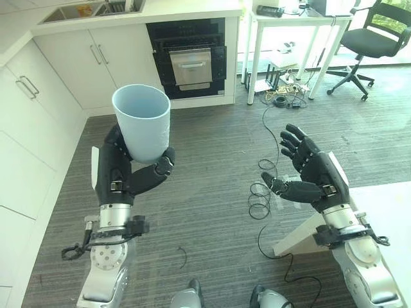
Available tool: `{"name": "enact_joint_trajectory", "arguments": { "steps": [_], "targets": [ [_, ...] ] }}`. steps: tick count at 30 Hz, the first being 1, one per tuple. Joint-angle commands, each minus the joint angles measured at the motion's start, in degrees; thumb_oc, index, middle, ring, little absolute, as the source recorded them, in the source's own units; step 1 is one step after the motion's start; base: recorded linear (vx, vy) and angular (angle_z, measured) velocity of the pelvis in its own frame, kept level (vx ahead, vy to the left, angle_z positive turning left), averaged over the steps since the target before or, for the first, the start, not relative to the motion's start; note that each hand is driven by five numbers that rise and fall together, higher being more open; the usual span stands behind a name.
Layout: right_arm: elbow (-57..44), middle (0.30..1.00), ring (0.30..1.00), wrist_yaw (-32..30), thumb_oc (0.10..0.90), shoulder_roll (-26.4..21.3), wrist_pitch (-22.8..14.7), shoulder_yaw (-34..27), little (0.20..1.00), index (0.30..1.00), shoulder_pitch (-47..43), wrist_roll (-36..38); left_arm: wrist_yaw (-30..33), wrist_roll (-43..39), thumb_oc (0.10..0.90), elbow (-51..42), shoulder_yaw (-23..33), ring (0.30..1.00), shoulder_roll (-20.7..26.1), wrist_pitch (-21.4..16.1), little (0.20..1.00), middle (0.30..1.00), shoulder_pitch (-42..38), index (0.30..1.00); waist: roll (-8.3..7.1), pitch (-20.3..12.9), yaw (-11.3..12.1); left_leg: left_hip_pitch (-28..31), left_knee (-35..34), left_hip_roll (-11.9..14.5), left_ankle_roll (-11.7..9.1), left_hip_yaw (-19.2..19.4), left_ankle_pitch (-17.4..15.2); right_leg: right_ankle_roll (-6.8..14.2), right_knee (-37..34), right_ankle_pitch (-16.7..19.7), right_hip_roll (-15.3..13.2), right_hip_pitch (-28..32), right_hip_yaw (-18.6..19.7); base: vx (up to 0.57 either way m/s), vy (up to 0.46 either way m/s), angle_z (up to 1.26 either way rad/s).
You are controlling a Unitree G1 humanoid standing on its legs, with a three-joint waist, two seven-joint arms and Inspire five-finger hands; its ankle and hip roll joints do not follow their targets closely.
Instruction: Place the dishes in the dishwasher.
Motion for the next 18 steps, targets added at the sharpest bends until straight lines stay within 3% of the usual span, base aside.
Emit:
{"name": "enact_joint_trajectory", "arguments": {
  "steps": [1, 10, 18],
  "targets": [
    [-3.9, 0.900, 0.900, 0.2, 0.800, -0.1, -5.1, -0.8, 0.900, 0.900, -5.6, 1.8, 2.0, -0.4, 0.400, -6.7, 4.7, 0.300, 2.0, -7.7, 0.300, 0.300, -3.6, 0.300, -1.68, -2.9, 0.3, 1.9, 3.6, -4.5, 2.5, -3.0, -10.1, 2.2, -4.7, -0.6, 3.2, 2.6, 1.8, -0.03, -0.019, 0.11],
    [-3.9, 0.900, 0.900, -1.2, 0.800, 0.1, -5.7, 1.5, 0.900, 0.900, -6.7, 1.2, 3.9, -0.5, 0.400, -7.2, 6.1, 0.300, 2.0, -7.1, 0.300, 0.300, -3.1, 0.300, -1.73, -2.9, 2.0, 1.1, 3.6, -4.5, 1.9, -4.9, -9.1, 1.7, -4.7, -1.4, 3.3, 3.8, 0.4, -0.03, -0.017, 0.25],
    [-4.0, 0.900, 0.900, -1.5, 0.800, -0.2, -5.4, 1.2, 0.900, 0.900, -5.9, 1.6, 4.9, -0.9, 0.400, -7.4, 6.2, 0.300, 1.5, -7.4, 0.300, 0.300, -3.1, 0.300, -1.92, -2.5, 1.7, 2.0, 3.6, -4.1, 1.6, -5.6, -8.6, 0.8, -4.7, -2.2, 4.4, 5.1, 0.6, 0.04, -0.062, 0.04]
  ]
}}
